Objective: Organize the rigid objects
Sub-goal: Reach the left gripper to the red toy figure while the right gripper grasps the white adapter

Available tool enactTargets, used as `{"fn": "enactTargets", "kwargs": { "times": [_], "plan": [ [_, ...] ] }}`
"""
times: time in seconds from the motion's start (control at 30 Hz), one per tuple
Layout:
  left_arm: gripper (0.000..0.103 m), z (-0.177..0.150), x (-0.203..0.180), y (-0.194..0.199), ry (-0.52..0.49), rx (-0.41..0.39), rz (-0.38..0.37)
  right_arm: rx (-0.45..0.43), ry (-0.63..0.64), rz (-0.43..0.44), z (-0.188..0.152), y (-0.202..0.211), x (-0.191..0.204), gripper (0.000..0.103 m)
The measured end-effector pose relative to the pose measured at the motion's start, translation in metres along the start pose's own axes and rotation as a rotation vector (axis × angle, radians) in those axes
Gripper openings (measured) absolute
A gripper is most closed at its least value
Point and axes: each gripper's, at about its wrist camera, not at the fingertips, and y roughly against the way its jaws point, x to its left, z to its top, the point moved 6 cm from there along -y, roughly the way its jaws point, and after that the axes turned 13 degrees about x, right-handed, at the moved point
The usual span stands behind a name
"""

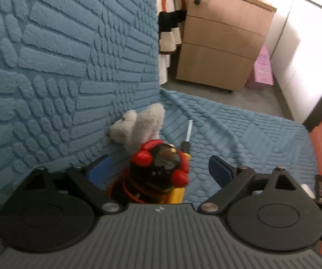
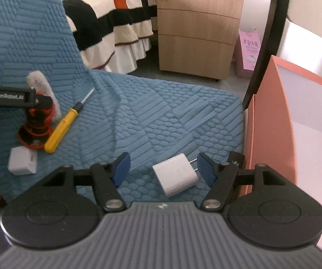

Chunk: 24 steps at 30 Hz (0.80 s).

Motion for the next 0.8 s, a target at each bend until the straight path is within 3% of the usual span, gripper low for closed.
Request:
{"fn": "enactTargets", "kwargs": {
  "times": [0.13, 0.47, 0.7, 0.8],
  "plan": [
    [0.090, 0.003, 0.005, -0.013, 0.012, 0.013, 0.030, 0.017, 0.015, -0.059, 0.007, -0.011, 0.001, 0.068],
    [0.082, 0.005, 0.008, -0.027, 0.010, 0.035, 0.056, 0.085, 0.074, -0.104, 0.001, -0.034, 0.012, 0.067],
    [0.066, 0.004, 0.000, -0.033, -0.011, 0.028, 0.060, 0.093, 0.100, -0.148, -0.003, -0.038, 0.009, 0.067],
    [0.065, 0.005, -0.002, -0.030, -0.018, 0.011, 0.061, 0.088, 0.105, -0.157, -0.003, -0.037, 0.010, 0.058]
  ]
}}
